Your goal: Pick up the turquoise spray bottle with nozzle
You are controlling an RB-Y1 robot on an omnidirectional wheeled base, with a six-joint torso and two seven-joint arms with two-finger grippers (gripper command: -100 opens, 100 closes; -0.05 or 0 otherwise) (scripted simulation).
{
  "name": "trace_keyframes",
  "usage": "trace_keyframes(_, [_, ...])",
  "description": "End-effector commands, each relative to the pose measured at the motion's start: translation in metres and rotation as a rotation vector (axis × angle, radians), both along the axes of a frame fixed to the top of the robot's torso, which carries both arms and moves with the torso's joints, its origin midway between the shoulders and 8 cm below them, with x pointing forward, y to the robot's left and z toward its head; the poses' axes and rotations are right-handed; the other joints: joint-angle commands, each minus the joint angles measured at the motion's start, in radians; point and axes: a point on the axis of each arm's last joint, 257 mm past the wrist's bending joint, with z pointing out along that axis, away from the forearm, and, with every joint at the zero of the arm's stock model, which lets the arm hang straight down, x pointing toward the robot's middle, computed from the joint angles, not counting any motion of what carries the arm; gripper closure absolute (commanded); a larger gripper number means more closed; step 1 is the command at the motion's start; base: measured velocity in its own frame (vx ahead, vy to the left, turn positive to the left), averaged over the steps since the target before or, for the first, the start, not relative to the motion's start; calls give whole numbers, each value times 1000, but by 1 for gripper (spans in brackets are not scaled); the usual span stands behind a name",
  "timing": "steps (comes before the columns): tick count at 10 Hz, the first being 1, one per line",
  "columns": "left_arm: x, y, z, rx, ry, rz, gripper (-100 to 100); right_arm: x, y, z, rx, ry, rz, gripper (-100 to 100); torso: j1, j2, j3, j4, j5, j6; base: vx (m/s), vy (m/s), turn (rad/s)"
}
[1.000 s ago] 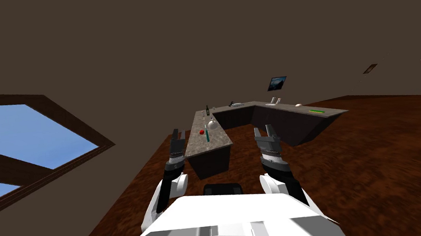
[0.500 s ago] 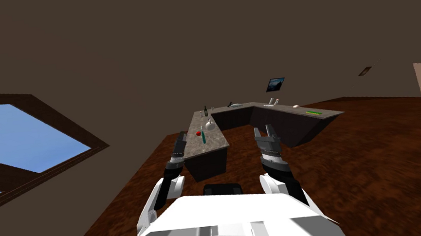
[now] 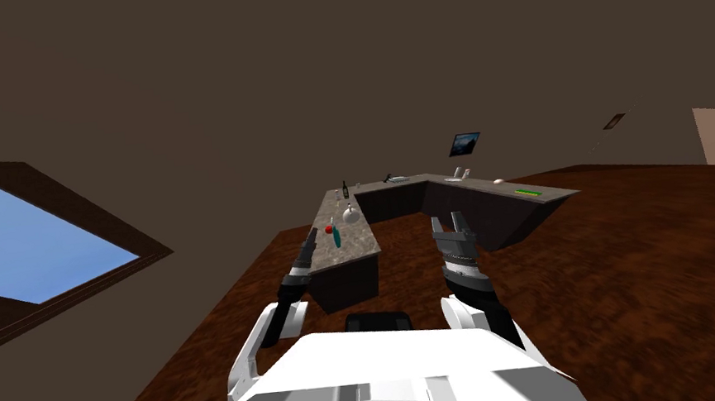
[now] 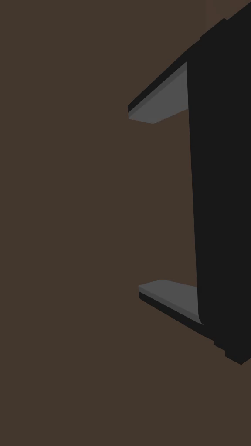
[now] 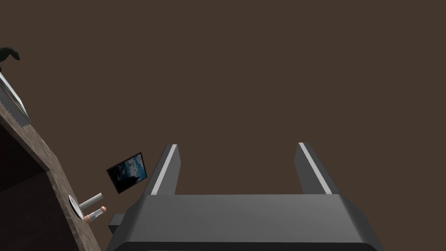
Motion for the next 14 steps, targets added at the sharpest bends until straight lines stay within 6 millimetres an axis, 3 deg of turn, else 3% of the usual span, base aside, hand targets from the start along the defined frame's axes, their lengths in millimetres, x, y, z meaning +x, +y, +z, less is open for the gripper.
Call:
trace_keyframes(1, [5,11,-21,63,56,35,-100,0,0,0,0,0,0,0,0,0,0,0,0,0,46,-118,-15])
trace_keyframes(2, [9,22,-38,120,104,65,-100,0,0,0,0,0,0,0,0,0,0,0,0,0,51,-156,-22])
trace_keyframes(4, [11,28,-46,147,126,79,-100,0,0,0,0,0,0,0,-1,1,0,0,-1,0,41,-115,-2])
trace_keyframes(5, [14,40,-62,201,170,107,-100,0,0,0,0,0,0,0,2,1,1,0,0,0,34,-94,-20])
trace_keyframes(9, [17,69,-92,324,259,161,-100,0,0,0,0,0,0,0,2,0,0,0,0,0,43,-101,-10])
trace_keyframes(14, [18,121,-130,522,386,245,-100,0,0,0,0,0,0,0,1,1,1,0,0,0,39,-108,-12])
